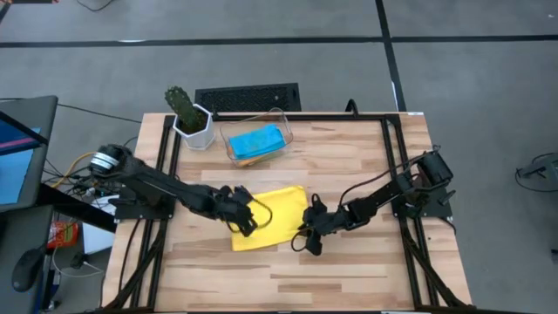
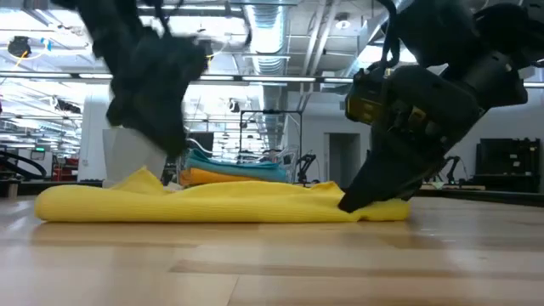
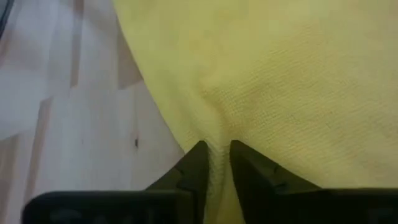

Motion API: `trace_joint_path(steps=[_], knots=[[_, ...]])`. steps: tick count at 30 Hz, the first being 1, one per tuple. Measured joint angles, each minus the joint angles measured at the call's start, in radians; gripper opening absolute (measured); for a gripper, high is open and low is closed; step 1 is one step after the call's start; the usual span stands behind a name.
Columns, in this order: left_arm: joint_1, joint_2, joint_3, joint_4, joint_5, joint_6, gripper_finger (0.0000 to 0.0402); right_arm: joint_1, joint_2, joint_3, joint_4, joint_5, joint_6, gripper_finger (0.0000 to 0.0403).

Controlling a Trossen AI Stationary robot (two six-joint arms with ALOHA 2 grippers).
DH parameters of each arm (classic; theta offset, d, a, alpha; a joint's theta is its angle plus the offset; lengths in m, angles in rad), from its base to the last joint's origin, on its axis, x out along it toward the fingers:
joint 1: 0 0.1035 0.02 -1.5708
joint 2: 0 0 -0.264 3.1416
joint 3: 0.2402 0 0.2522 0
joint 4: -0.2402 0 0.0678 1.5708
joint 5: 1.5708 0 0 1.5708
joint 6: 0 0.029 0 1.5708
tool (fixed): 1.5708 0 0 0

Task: Fold microfiber towels
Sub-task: Fold the yellow microfiber cloth

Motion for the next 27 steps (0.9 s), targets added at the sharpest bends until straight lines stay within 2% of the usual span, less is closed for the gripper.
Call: trace_joint_path(steps=[4, 8, 14, 19, 23, 27], knots=[[-0.053, -0.12, 0.0, 0.006, -0.143, -0.063, 0.0141, -0.003, -0.008, -0.004, 0.037, -0.018, -0.017, 0.0082], [-0.114, -0.134, -0.001, 0.057, -0.264, -0.053, 0.0141, 0.0, -0.048, -0.008, 0.022, -0.051, -0.025, 0.0078], [-0.163, 0.019, 0.001, 0.358, -0.268, 0.051, 0.0141, 0.005, -0.124, -0.007, -0.028, -0.069, -0.029, 0.0112], [-0.16, 0.171, -0.001, 0.358, -0.25, -0.048, 0.0141, 0.009, -0.202, -0.007, -0.02, -0.075, -0.026, 0.0164], [-0.181, 0.239, 0.0, 0.349, -0.196, -0.132, 0.0141, 0.056, -0.241, -0.005, -0.004, 0.037, -0.03, 0.0186], [-0.221, 0.255, 0.0, 0.327, -0.214, -0.199, 0.0141, 0.109, -0.193, -0.005, 0.012, 0.162, -0.029, 0.0173]])
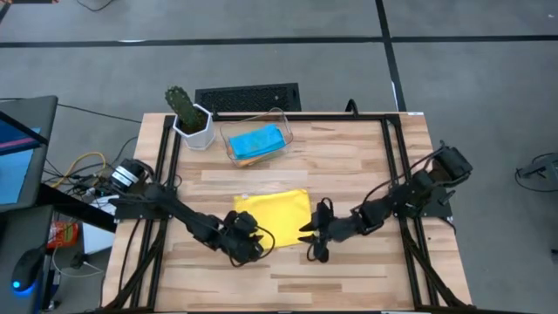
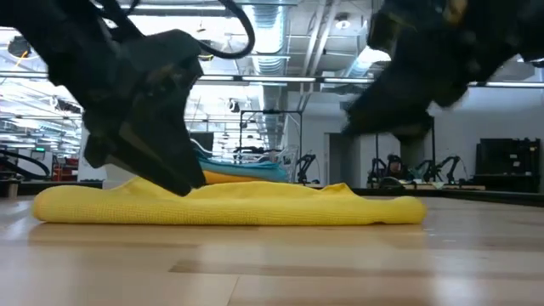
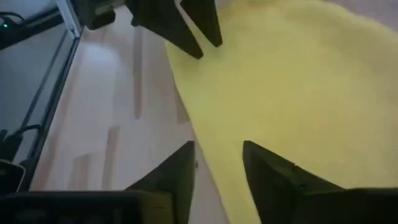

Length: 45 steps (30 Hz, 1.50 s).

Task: Fold microfiber towels
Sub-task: Fold the yellow microfiber cloth

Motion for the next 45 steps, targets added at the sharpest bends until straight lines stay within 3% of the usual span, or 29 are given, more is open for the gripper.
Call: trace_joint_path(steps=[11, 16, 21, 23, 27, 30, 37, 45], knots=[[-0.043, -0.001, 0.0, -0.067, -0.027, -0.046, 0.0141, 0.029, 0.256, 0.003, 0.139, 0.026, 0.138, 0.0013], [-0.06, -0.001, 0.001, -0.155, -0.011, -0.081, 0.0141, 0.043, 0.287, 0.005, 0.155, 0.046, 0.184, 0.0025], [-0.075, -0.065, 0.001, -0.161, 0.005, -0.089, 0.0141, 0.047, 0.239, -0.002, 0.164, 0.017, 0.135, 0.002], [-0.086, -0.107, 0.011, -0.152, -0.037, -0.091, 0.0141, 0.048, 0.203, -0.002, 0.176, 0.015, 0.107, 0.0014], [-0.147, -0.143, 0.019, -0.134, -0.218, -0.125, 0.0141, 0.045, 0.163, -0.001, 0.181, 0.024, 0.076, 0.0016], [-0.189, -0.098, 0.004, -0.137, -0.26, -0.193, 0.0141, 0.046, 0.151, -0.001, 0.182, 0.031, 0.085, 0.0026], [-0.227, 0.06, -0.026, -0.132, -0.231, -0.375, 0.0116, 0.055, 0.151, -0.001, 0.157, 0.039, 0.15, 0.0019], [-0.269, 0.143, -0.023, 0.009, -0.231, -0.351, 0.0047, 0.054, 0.168, 0.001, 0.09, 0.076, 0.236, 0.002]])
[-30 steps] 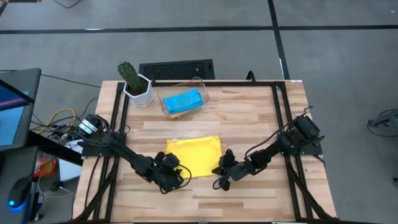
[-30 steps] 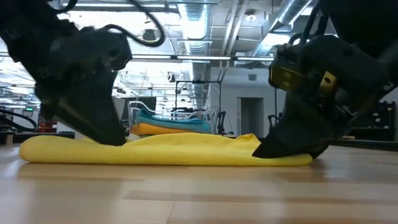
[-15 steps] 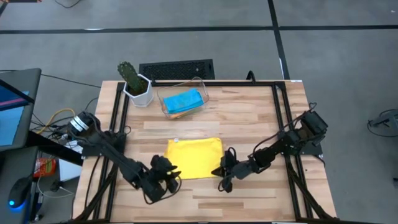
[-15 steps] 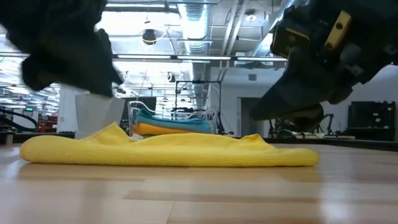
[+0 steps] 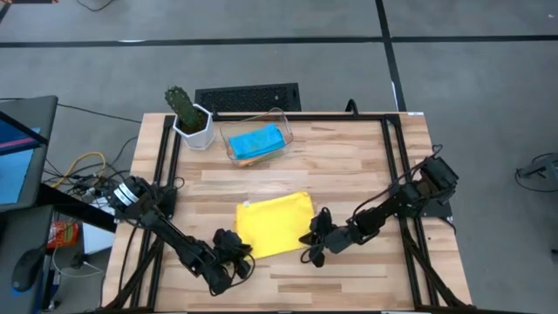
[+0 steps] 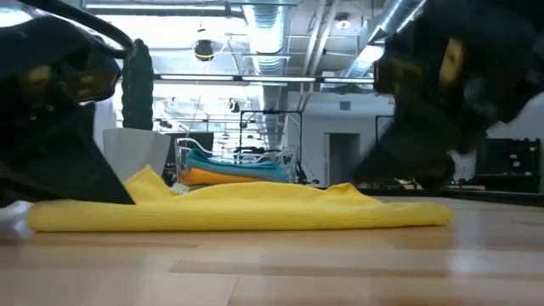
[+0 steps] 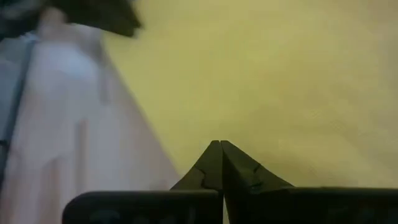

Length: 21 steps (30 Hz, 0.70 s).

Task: Fold microfiber towels
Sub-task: Fold the yellow microfiber cloth

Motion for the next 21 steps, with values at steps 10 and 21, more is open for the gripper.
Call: trace_joint_path(steps=[10, 21], knots=[[-0.012, -0.004, -0.001, -0.034, 0.027, -0.007, 0.0002, 0.02, 0.085, 0.004, -0.053, 0.047, 0.129, 0.0017], [-0.015, -0.184, -0.005, -0.069, 0.053, 0.17, 0.0001, 0.012, -0.09, -0.003, -0.035, 0.077, 0.021, 0.0053]])
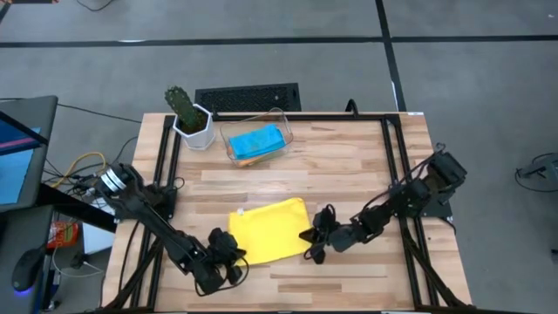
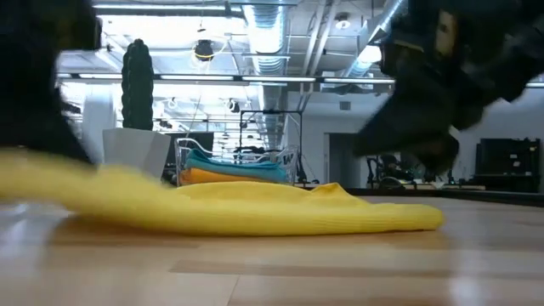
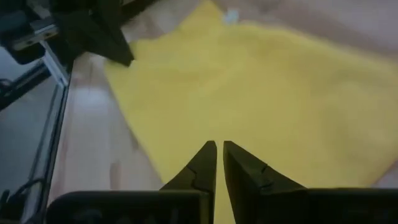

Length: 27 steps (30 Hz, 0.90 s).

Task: Fold microfiber towels
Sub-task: Fold the yellow microfiber cloth

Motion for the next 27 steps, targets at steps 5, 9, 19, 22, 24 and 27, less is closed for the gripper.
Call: trace_joint_path(steps=[5, 9, 19, 22, 24, 27], knots=[[0.003, -0.079, -0.001, -0.059, -0.087, 0.035, 0.0001, -0.03, -0.064, 0.001, -0.01, 0.124, -0.066, 0.0054], [0.011, -0.093, 0.0, -0.092, -0.12, 0.028, 0.0, -0.111, -0.066, 0.0, -0.01, 0.18, -0.105, 0.0053], [0.011, 0.024, 0.0, 0.001, 0.112, 0.031, 0.0026, -0.226, 0.034, 0.001, 0.071, 0.021, -0.127, 0.0061], [0.011, 0.059, 0.0, 0.04, 0.182, 0.042, 0.0057, -0.235, 0.086, 0.0, 0.086, 0.017, -0.12, 0.0062], [0.011, 0.069, 0.002, 0.039, 0.202, 0.032, 0.008, -0.246, 0.137, 0.006, 0.115, 0.009, -0.102, 0.0062], [0.011, 0.068, 0.004, 0.036, 0.232, 0.031, 0.0115, -0.26, 0.2, 0.004, 0.121, -0.007, -0.044, 0.0062]])
